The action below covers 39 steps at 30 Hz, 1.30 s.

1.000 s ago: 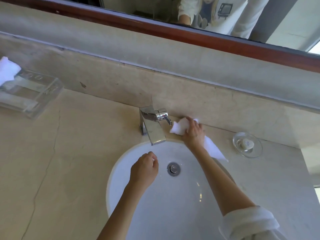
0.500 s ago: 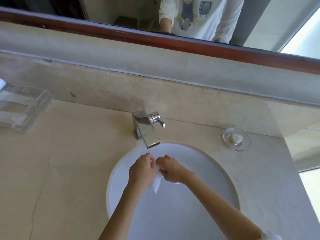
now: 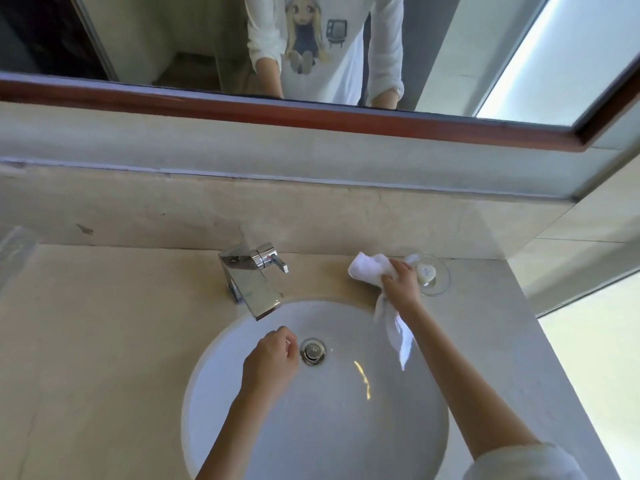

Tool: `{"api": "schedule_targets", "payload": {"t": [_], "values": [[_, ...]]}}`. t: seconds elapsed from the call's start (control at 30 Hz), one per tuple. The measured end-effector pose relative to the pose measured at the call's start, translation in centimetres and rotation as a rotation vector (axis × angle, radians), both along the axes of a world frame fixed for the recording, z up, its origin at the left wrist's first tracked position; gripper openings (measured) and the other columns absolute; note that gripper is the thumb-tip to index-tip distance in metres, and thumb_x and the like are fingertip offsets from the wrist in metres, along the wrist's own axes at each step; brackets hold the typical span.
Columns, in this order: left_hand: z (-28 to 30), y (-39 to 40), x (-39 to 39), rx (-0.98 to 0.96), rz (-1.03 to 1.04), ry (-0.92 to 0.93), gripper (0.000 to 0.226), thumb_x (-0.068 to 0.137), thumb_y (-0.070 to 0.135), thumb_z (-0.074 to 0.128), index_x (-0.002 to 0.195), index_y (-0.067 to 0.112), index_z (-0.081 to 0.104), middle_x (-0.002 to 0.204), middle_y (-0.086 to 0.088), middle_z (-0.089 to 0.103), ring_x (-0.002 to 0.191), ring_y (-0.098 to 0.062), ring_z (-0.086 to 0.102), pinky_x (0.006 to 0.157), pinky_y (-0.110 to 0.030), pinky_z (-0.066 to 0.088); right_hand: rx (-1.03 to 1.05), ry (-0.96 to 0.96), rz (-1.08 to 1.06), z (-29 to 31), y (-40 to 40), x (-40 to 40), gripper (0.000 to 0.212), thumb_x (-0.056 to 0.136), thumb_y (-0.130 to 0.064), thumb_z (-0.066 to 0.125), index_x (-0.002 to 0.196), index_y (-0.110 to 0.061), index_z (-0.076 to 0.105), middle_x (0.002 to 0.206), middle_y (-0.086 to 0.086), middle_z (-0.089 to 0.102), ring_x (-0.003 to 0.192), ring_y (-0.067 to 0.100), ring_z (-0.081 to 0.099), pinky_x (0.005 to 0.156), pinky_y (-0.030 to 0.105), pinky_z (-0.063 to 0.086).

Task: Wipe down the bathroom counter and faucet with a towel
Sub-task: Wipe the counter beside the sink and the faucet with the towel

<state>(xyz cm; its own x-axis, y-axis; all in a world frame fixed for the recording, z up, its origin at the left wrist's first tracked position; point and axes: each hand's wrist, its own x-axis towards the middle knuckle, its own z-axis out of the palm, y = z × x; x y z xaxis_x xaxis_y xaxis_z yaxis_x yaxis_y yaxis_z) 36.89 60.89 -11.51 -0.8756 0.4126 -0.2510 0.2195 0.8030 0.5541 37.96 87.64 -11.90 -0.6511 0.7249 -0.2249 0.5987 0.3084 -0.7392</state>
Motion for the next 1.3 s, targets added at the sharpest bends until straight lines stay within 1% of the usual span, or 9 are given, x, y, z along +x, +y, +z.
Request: {"api": "schedule_targets", "payload": {"t": [0.33,0.4,0.6,0.77,0.9,0.97,1.07,1.2,1.3], "values": [[-0.1,0.6,-0.3,-0.005,-0.017,-0.02,0.016,0.094,0.022,0.044,0.101,0.022,0.058,0.104,0.006,0.063,0.094,-0.014,0.059,0.072,-0.025,0.044,-0.091,-0.053,-0.007,0.7,-0.1,0.9,0.056,0.079,-0.018,0.044,0.134,-0.015,0.05,0.12,0.009,0.059,0.112,0.026,0.055,0.092,0.033,0.043],[-0.1,0.6,-0.4,0.001,-0.011,-0.031,0.016,0.094,0.022,0.044,0.101,0.022,0.058,0.104,0.006,0.063,0.095,-0.014,0.059,0.072,-0.025,0.044,-0.082,-0.055,-0.02,0.7,0.2,1.0,0.059,0.072,-0.023,0.041,0.13,-0.013,0.053,0.112,0.008,0.061,0.106,0.025,0.056,0.086,0.032,0.043],[0.1,0.6,-1.9,0.073,0.053,-0.067,0.016,0.093,0.021,0.045,0.099,0.021,0.061,0.101,0.004,0.065,0.094,-0.016,0.061,0.078,-0.029,0.048,-0.078,-0.022,-0.105,1.7,1.4,2.9,0.032,0.084,-0.007,0.045,0.11,-0.009,0.064,0.082,0.004,0.06,0.084,0.023,0.057,0.073,0.03,0.044],[-0.3,0.7,-1.9,0.088,0.075,-0.083,0.017,0.093,0.022,0.046,0.099,0.021,0.061,0.1,0.005,0.065,0.095,-0.016,0.06,0.078,-0.028,0.047,-0.098,0.0,-0.143,2.5,2.6,5.1,0.04,0.062,-0.026,0.042,0.092,-0.009,0.063,0.074,0.002,0.056,0.077,0.022,0.054,0.059,0.026,0.041],[-0.8,0.3,-1.8,0.135,0.101,-0.159,0.015,0.092,0.021,0.048,0.098,0.022,0.062,0.1,0.003,0.066,0.094,-0.017,0.061,0.081,-0.03,0.049,-0.208,0.067,-0.178,3.2,3.5,5.9,0.031,0.064,-0.03,0.048,0.085,-0.016,0.065,0.083,0.004,0.06,0.084,0.021,0.057,0.076,0.033,0.045],[-0.9,0.2,-1.6,0.164,0.111,-0.186,0.015,0.092,0.021,0.049,0.097,0.022,0.063,0.1,0.002,0.066,0.094,-0.017,0.061,0.081,-0.03,0.048,-0.293,0.079,-0.121,4.2,4.7,6.9,0.039,0.067,-0.02,0.055,0.101,-0.006,0.067,0.09,0.011,0.062,0.087,0.025,0.058,0.079,0.036,0.045],[-0.9,0.0,-2.0,0.335,0.156,-0.356,0.014,0.093,0.021,0.052,0.09,0.025,0.065,0.097,0.002,0.066,0.096,-0.018,0.062,0.083,-0.031,0.047,-0.315,0.083,-0.07,5.8,6.4,8.4,0.052,0.065,-0.016,0.058,0.113,0.0,0.064,0.094,0.017,0.065,0.084,0.027,0.061,0.072,0.032,0.047],[-0.8,-0.3,-2.6,0.416,0.166,-0.441,0.013,0.088,0.028,0.055,0.081,0.034,0.065,0.097,0.003,0.068,0.099,-0.021,0.063,0.089,-0.039,0.049,-0.112,0.035,-0.01,4.8,4.8,6.3,0.035,0.086,-0.004,0.051,0.119,-0.01,0.059,0.097,0.009,0.061,0.081,0.018,0.056,0.063,0.023,0.043],[-0.8,-0.4,-2.8,0.421,0.2,-0.423,0.016,0.091,0.023,0.055,0.082,0.031,0.065,0.1,0.0,0.068,0.101,-0.021,0.063,0.09,-0.038,0.048,-0.022,-0.086,0.037,0.3,3.2,4.3,0.046,0.09,-0.005,0.045,0.136,-0.011,0.047,0.128,0.014,0.055,0.115,0.027,0.052,0.093,0.035,0.043]]}}
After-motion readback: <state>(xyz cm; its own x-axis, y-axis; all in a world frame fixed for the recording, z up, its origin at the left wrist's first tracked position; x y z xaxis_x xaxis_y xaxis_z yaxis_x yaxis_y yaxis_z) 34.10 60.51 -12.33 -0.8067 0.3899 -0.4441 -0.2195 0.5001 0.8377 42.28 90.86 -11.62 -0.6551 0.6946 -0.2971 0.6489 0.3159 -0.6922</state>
